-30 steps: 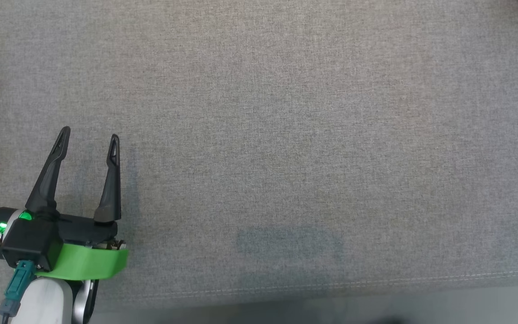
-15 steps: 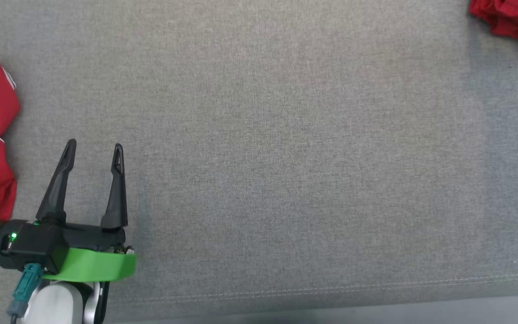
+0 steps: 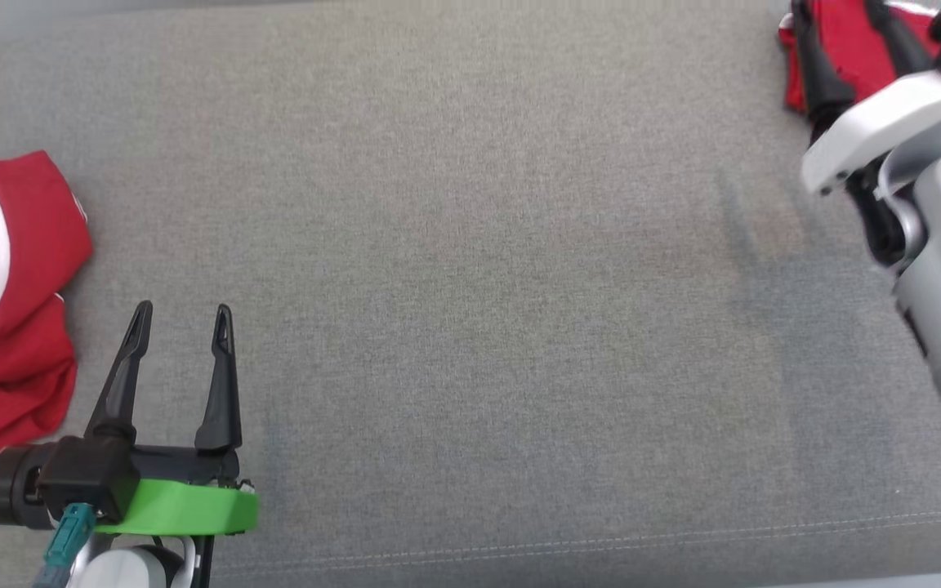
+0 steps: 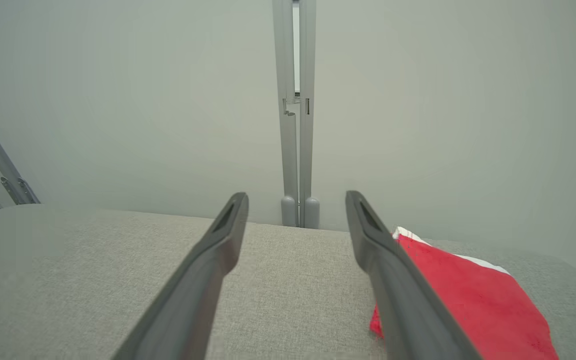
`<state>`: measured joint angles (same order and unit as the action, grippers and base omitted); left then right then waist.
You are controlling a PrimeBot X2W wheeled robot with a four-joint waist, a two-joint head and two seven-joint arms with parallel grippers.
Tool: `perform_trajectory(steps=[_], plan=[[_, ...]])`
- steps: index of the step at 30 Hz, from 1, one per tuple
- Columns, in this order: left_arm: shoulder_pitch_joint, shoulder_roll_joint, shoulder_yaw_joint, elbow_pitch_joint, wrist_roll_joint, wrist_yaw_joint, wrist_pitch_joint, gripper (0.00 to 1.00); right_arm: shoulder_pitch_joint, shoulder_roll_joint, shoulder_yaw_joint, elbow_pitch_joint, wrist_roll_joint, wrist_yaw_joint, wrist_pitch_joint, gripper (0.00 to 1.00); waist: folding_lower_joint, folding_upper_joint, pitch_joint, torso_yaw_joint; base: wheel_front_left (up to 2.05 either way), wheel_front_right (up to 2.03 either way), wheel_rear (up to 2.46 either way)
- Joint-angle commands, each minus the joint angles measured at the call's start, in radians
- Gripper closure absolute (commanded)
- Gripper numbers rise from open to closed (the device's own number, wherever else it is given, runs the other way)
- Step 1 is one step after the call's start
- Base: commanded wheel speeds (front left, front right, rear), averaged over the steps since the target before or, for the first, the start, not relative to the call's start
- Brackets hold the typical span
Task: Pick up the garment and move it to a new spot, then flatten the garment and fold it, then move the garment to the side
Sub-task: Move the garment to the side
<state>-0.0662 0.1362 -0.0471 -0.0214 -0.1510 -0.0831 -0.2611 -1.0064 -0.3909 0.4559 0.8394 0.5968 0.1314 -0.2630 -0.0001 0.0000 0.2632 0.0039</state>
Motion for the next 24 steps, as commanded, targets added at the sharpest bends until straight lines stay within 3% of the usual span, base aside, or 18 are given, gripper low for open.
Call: perform_trajectory(steps=[1, 24], plan=[[0.017, -0.005, 0.005, 0.006, -0.005, 0.005, -0.004, 0.0, 0.046, 0.014, -0.026, -0.024, -0.025, -0.001, -0.004, 0.0, 0.0001, 0.0, -0.05, 0.0, 0.0, 0.0, 0.0], [0.097, -0.031, 0.039, 0.059, -0.002, 0.013, -0.004, 0.0, 0.58, 0.254, -0.298, -0.39, -0.259, -0.001, -0.004, 0.0, 0.0001, 0.0, -0.217, 0.043, 0.0, 0.0, 0.0]])
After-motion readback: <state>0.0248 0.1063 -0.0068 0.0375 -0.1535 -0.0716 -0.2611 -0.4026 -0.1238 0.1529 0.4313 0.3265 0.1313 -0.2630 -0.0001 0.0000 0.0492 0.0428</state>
